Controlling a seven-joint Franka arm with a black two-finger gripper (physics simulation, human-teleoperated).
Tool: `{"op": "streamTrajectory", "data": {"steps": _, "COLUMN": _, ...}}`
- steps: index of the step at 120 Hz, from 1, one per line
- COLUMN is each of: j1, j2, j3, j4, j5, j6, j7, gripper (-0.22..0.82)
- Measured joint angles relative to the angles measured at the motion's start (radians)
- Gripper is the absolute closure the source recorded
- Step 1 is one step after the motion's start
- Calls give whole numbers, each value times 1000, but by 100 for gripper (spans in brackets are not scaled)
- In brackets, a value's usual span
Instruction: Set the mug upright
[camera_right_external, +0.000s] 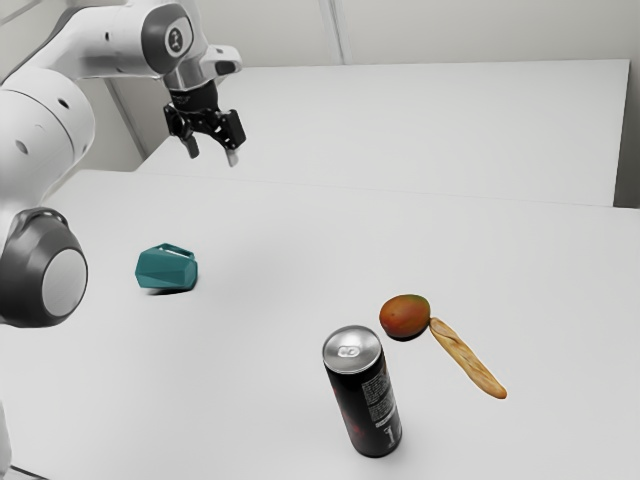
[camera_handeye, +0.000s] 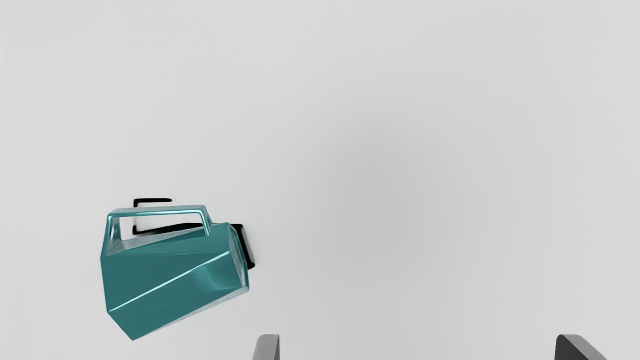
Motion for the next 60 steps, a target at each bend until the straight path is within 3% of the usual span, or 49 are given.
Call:
{"op": "streamTrajectory", "data": {"steps": 32, "j1": 8, "j2": -18, "j3": 2, "j4": -55, "j5": 13, "j6": 14, "j7": 24, "gripper": 0}}
{"op": "streamTrajectory", "data": {"steps": 49, "j1": 43, "j2": -80, "j3": 8, "j4": -252, "j5": -34, "j6": 53, "j7": 42, "gripper": 0}}
{"op": "streamTrajectory", "data": {"steps": 60, "j1": 70, "j2": -102, "j3": 51, "j4": -343, "j5": -98, "j6": 89, "j7": 74, "gripper": 0}}
